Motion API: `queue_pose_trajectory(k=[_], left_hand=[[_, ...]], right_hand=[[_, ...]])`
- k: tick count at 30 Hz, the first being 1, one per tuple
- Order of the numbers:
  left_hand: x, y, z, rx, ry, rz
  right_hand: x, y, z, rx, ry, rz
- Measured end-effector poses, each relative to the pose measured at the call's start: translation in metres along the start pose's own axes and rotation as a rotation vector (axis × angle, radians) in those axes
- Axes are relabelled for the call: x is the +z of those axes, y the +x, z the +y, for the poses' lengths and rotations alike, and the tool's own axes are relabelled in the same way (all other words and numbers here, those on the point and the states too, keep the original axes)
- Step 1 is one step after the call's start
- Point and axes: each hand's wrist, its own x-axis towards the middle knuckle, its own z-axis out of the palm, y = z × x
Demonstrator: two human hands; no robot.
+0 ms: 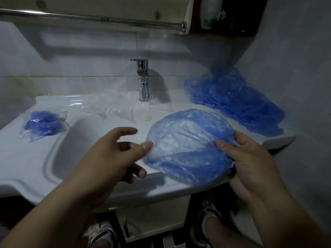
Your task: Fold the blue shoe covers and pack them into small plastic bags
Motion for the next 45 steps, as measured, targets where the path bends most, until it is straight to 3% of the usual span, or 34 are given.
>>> queue_pose_trajectory(k=[2,4,7,9,11,14,16,17,20,22,25,28,29,30,33,36,40,45], left_hand=[[-0.010,-0.003,0.000,0.162,0.054,-0.005],[-0.020,-0.008,0.000,0.401,0.250,-0.134],[-0.020,-0.014,-0.008,0.744,0.813,-0.218],[-0.010,-0.017,-0.009,0.868,0.997,-0.184],[-0.006,-0.014,-0.012,0.926,1.017,-0.205],[-0.015,-0.005,-0.019,0.942,1.099,-0.206],[-0.022,-0.004,-0.022,0.947,1.127,-0.232],[-0.023,-0.004,-0.024,0.949,1.127,-0.255],[-0.028,0.004,-0.029,0.964,1.016,-0.340],[-0.030,0.002,-0.033,0.969,0.906,-0.379],[-0.022,-0.003,-0.030,0.832,0.748,-0.450],[-0.019,-0.024,-0.026,0.660,0.911,-0.418],[-0.021,-0.020,-0.023,0.504,0.904,-0.459],[-0.021,-0.020,-0.022,0.487,0.886,-0.448],[-0.023,-0.026,-0.016,0.501,0.864,-0.183],[-0.024,-0.024,-0.016,0.383,0.754,-0.128],[-0.026,-0.017,-0.012,0.092,0.529,-0.023],[-0.017,-0.015,-0.014,0.123,0.683,0.118]], right_hand=[[-0.002,-0.001,-0.001,0.061,0.036,-0.028],[-0.002,-0.005,-0.003,0.124,0.073,-0.087],[-0.003,-0.010,-0.005,0.193,0.062,-0.152],[-0.001,-0.014,-0.005,0.239,0.031,-0.192],[0.001,-0.017,-0.006,0.248,-0.063,-0.220],[-0.002,-0.018,-0.009,0.061,-0.470,-0.092],[-0.012,-0.018,-0.014,-0.153,-0.718,0.073],[-0.018,-0.018,-0.017,-0.278,-0.806,0.064],[-0.026,-0.021,-0.022,-0.497,-0.936,-0.353],[-0.025,-0.020,-0.015,-0.475,-1.004,-0.587],[-0.020,-0.019,0.000,-0.436,-1.041,-0.662],[-0.015,-0.018,0.009,-0.465,-0.967,-0.526],[-0.014,-0.018,0.009,-0.458,-0.939,-0.476],[-0.013,-0.018,0.009,-0.440,-0.911,-0.444],[-0.013,-0.017,0.005,-0.340,-0.864,-0.466],[-0.011,-0.017,0.000,-0.290,-0.838,-0.489],[-0.006,-0.014,0.004,-0.268,-0.830,-0.354],[0.001,-0.011,0.012,-0.215,-0.829,-0.147]])
